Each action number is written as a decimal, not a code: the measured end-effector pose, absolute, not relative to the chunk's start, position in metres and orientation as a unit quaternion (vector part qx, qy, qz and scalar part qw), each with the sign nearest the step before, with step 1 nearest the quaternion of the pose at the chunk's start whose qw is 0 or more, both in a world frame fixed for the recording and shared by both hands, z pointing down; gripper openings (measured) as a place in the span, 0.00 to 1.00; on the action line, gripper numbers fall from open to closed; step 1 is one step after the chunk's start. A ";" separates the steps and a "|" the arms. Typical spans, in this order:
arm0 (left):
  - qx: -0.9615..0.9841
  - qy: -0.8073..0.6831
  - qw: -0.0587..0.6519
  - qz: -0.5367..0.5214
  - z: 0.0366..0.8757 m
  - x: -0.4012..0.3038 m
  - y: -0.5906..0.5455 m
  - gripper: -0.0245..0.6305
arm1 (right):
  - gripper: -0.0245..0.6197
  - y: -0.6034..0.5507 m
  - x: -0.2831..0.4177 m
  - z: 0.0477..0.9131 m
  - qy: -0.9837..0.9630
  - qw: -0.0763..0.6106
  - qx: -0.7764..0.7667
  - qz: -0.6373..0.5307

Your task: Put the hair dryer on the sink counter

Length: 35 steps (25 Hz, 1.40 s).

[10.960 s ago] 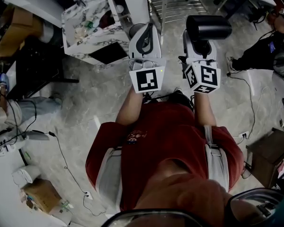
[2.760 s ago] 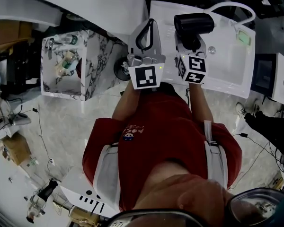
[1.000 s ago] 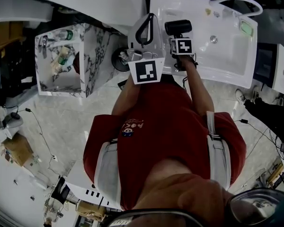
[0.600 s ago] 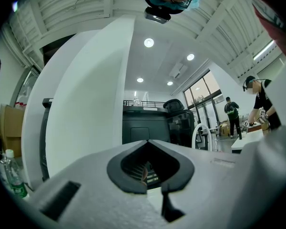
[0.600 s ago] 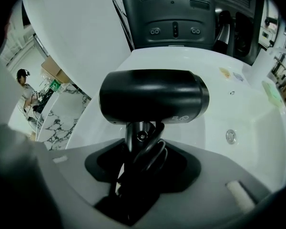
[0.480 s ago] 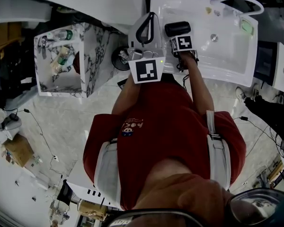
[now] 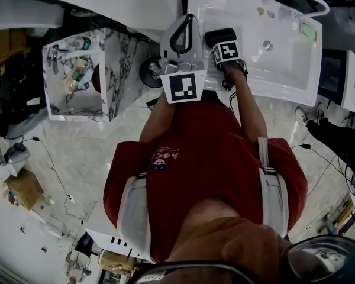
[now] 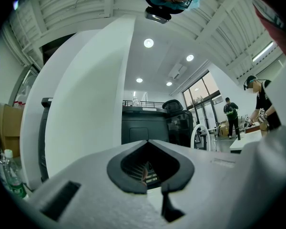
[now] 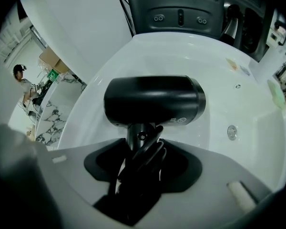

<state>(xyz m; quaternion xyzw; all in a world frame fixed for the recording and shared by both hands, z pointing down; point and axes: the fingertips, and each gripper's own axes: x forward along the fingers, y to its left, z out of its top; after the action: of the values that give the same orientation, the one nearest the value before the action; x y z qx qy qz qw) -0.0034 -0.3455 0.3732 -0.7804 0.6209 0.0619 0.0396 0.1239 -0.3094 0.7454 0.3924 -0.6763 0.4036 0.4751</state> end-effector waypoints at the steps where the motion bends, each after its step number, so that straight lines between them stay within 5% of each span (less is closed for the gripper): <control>1: -0.781 0.620 0.040 0.064 0.372 -0.003 -0.345 0.04 | 0.38 -0.309 0.124 0.746 -0.676 0.474 0.393 0.405; 7: -0.782 0.618 0.041 0.064 0.370 -0.001 -0.342 0.04 | 0.39 -0.308 0.124 0.745 -0.677 0.470 0.390 0.411; 16: -0.785 0.615 0.042 0.061 0.372 0.001 -0.342 0.04 | 0.56 -0.311 0.114 0.737 -0.691 0.415 0.383 0.451; 35: -0.794 0.604 0.046 0.053 0.376 0.006 -0.349 0.04 | 0.60 -0.325 0.120 0.716 -0.700 0.361 0.419 0.452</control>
<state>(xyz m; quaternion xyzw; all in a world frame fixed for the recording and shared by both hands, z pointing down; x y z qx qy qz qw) 0.0064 -0.3486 0.3760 -0.7941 0.6036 0.0533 0.0464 0.1205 -0.3245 0.7156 0.4190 -0.7004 0.4516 0.3605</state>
